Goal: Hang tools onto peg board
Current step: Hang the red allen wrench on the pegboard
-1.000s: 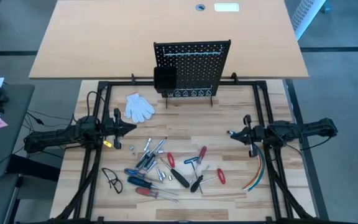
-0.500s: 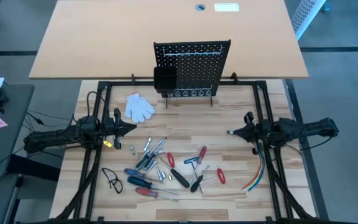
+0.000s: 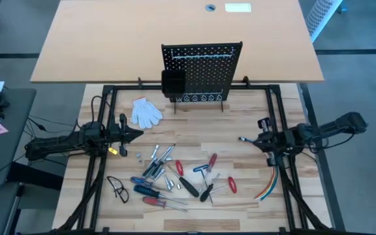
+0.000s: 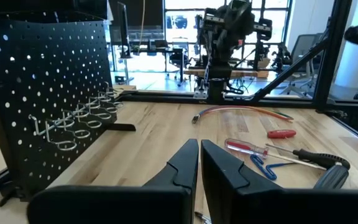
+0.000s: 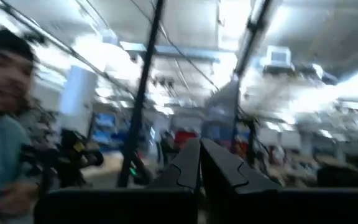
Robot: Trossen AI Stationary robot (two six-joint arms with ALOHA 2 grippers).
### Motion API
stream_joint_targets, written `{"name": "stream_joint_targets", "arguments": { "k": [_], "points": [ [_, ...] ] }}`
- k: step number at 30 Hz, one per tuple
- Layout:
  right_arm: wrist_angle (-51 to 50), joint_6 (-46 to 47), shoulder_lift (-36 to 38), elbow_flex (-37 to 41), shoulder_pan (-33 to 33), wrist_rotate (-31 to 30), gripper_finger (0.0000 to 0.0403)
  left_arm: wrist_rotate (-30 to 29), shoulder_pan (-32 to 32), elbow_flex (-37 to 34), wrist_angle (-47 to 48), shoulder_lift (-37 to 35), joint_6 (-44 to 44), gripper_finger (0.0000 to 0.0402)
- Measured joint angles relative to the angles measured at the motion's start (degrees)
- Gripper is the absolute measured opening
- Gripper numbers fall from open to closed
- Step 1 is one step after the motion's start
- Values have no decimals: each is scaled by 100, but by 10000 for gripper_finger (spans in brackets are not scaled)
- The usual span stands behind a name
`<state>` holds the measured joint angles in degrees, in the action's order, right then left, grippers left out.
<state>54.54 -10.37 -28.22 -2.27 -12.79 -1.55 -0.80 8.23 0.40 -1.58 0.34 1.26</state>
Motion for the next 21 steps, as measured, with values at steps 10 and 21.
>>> {"name": "stream_joint_targets", "arguments": {
  "k": [10,21],
  "points": [
    [-89,1541,-1958,-561,447,-20,22,-2,0,0,0,-2,0,16],
    [-1745,2414,-3299,-1352,658,630,57,-2,-1,0,1,0,0,16]
  ]
}}
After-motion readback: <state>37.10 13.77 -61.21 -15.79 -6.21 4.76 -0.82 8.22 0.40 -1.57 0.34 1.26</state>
